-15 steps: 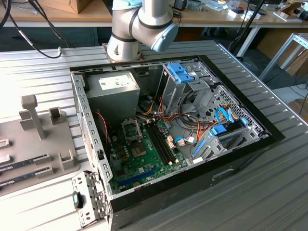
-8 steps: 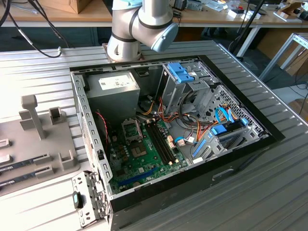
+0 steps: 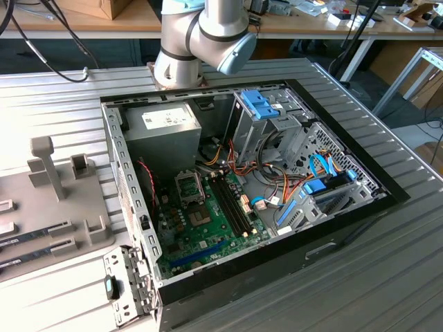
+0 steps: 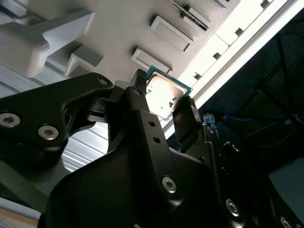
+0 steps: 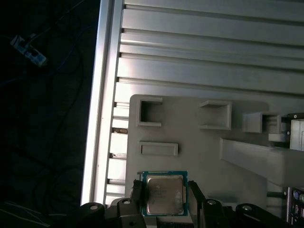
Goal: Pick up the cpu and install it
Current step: 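Pick up the cpu and move it towards the insertion slot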
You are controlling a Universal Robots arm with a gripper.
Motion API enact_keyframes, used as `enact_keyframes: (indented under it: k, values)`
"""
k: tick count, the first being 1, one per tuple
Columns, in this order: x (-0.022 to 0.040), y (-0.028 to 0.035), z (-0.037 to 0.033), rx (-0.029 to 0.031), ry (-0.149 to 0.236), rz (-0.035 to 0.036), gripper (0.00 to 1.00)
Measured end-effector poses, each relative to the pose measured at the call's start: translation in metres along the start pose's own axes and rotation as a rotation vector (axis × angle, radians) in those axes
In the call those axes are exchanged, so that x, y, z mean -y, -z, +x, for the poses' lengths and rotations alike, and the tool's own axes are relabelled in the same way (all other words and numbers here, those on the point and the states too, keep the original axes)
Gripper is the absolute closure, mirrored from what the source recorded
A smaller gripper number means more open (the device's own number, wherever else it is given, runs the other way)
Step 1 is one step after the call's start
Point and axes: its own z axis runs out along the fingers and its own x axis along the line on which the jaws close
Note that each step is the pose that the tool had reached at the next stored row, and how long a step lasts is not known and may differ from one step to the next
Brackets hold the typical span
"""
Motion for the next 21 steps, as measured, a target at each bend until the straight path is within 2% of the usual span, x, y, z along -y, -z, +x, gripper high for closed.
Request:
enact_keyframes:
  k: [21]
  values:
    - [-0.0006,0.0149,-0.0004,0.0000,0.000,-0.0006,0.53]
